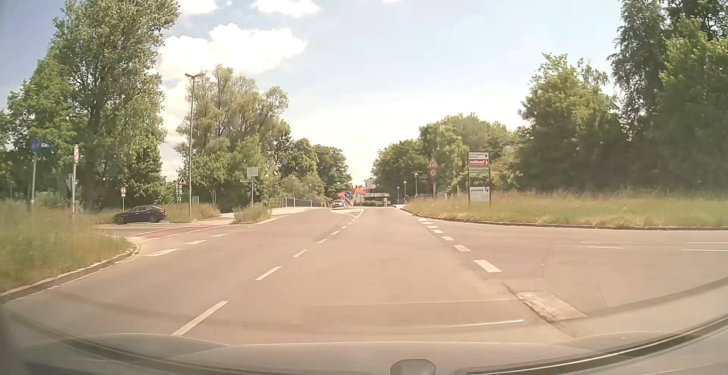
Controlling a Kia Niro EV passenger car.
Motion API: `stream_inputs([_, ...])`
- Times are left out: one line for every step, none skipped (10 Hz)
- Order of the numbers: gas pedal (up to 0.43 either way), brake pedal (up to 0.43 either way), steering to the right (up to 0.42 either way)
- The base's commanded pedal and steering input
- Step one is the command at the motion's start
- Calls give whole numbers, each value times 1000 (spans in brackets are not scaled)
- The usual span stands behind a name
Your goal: Follow the waypoints while adhering to traffic rules and regulations
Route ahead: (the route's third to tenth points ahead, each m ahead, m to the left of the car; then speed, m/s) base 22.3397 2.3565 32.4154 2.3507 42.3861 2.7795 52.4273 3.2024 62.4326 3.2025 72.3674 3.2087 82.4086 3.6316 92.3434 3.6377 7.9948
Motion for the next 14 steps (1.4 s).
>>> stream_inputs([0, 0, 0])
stream_inputs([28, 0, 0])
stream_inputs([67, 0, 0])
stream_inputs([79, 0, -1])
stream_inputs([79, 0, 0])
stream_inputs([79, 0, 0])
stream_inputs([79, 0, 0])
stream_inputs([79, 0, 0])
stream_inputs([79, 0, 0])
stream_inputs([79, 0, 0])
stream_inputs([118, 0, 0])
stream_inputs([130, 0, 0])
stream_inputs([130, 0, 0])
stream_inputs([130, 0, 0])
